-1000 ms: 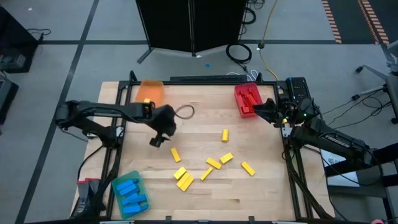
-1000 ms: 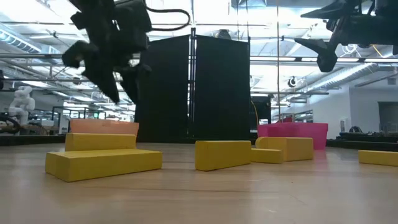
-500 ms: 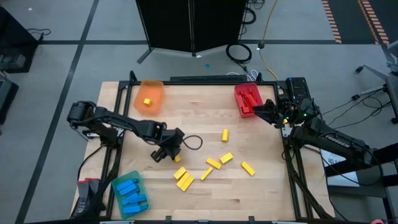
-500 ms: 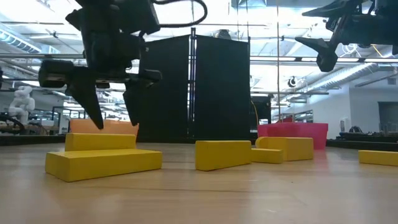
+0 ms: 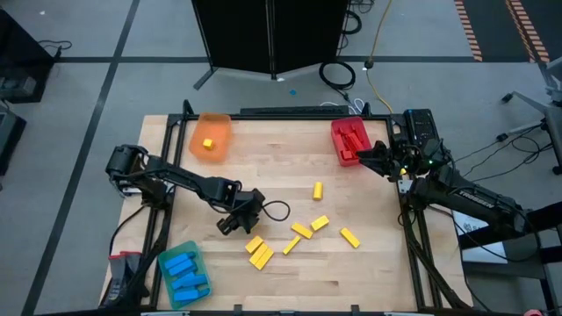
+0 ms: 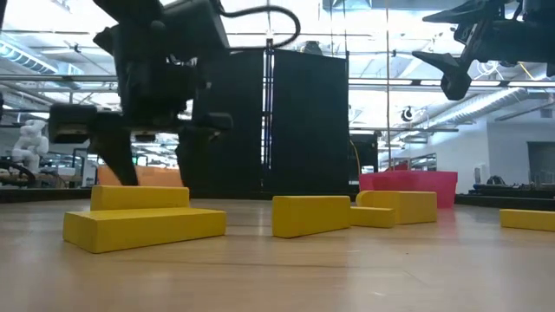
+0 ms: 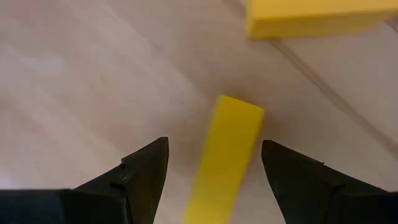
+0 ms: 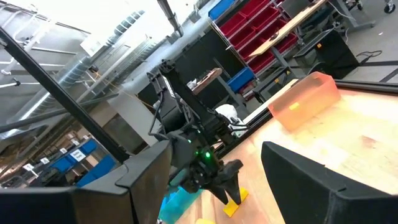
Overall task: Sort blocks
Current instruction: Put the yellow block into the orange transparent bin
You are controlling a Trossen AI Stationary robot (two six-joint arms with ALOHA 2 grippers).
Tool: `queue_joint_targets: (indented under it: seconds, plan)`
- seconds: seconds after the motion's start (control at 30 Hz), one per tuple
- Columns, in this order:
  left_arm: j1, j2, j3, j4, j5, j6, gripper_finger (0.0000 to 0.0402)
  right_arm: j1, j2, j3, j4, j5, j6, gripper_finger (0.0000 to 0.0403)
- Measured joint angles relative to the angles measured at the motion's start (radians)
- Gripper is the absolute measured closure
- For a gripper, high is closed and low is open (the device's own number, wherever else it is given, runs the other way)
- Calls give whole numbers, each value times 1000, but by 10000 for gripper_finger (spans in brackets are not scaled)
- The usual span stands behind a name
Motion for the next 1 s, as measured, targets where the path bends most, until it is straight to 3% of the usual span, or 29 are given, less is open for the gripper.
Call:
queue_joint_targets:
  seconds: [0.27,0.37,0.57,0.7,0.9,1.0]
  plan:
    - [7,71,5,-22,81,17,148,0,0,0,-3,0,0,154]
    - [6,74,4,-25,70,42,182,0,0,0,-13,0,0,154]
    - [3,75,3,-34,48,50,296,0,0,0,-47,1,0,154]
    - [3,75,3,-33,37,32,297,0,0,0,-47,1,0,154]
    - [17,41,0,-29,9,-216,297,0,0,0,-46,1,0,154]
    - [41,0,-5,-18,-94,-367,297,0,0,0,-46,1,0,154]
